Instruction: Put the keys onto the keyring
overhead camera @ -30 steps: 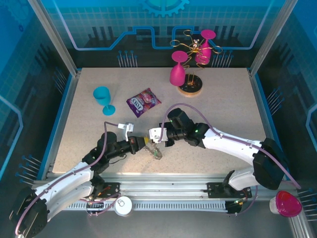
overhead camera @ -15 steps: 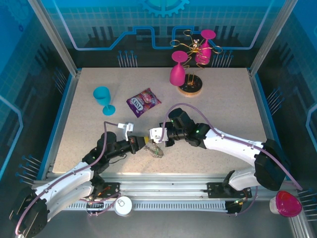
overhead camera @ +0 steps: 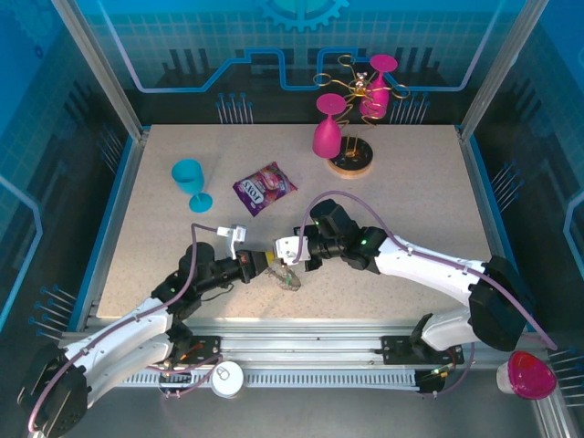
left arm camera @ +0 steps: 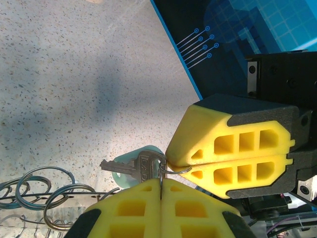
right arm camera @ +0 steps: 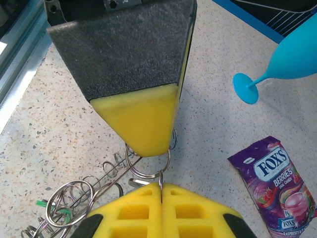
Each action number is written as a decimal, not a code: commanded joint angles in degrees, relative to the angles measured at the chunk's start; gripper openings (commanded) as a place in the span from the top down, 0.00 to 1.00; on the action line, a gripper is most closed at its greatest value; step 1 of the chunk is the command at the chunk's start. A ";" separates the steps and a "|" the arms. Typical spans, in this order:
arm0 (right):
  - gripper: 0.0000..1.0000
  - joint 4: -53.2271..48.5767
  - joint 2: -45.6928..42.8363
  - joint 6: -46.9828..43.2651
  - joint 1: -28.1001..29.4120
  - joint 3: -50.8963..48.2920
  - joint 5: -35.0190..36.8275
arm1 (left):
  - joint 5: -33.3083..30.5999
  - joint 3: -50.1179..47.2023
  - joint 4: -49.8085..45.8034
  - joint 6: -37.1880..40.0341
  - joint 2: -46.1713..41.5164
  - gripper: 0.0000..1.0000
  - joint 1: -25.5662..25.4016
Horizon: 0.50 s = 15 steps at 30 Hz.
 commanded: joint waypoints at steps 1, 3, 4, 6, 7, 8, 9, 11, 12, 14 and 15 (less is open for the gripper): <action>1.00 -1.73 0.53 -1.42 1.33 0.24 -1.13 | 0.61 2.11 3.59 -0.96 -0.24 1.00 0.78; 1.00 -1.61 0.82 -1.48 1.48 0.32 -0.81 | 0.70 2.10 3.75 -1.02 -0.10 1.00 0.74; 1.00 -1.56 0.78 -1.54 1.60 0.29 -0.69 | 0.83 2.11 3.94 -1.06 0.00 1.00 0.79; 1.00 -1.56 0.99 -1.59 1.71 0.33 -0.57 | 0.96 2.10 4.15 -1.15 0.11 1.00 0.76; 1.00 -1.69 0.95 -1.82 1.79 0.33 -0.59 | 1.05 2.01 4.46 -1.20 0.11 1.00 0.74; 1.00 -1.74 1.09 -1.83 1.83 0.30 -0.59 | 1.05 2.00 4.60 -1.25 0.18 1.00 0.85; 1.00 -1.86 1.12 -1.91 1.92 0.40 -0.66 | 1.16 2.02 4.75 -1.30 0.20 1.00 0.80; 1.00 -2.57 1.09 -2.18 2.01 0.50 -0.98 | 1.14 1.95 4.90 -1.31 0.37 1.00 0.88; 1.00 -2.99 1.12 -2.32 2.05 0.43 -1.12 | 1.21 1.98 5.07 -1.29 0.37 1.00 0.91; 1.00 -4.03 0.87 -2.48 2.05 0.37 -1.17 | 1.14 1.88 5.50 -1.36 0.15 1.00 0.97; 1.00 -4.71 0.92 -2.59 2.03 0.50 -1.07 | 1.12 1.78 5.76 -1.32 0.11 1.00 0.96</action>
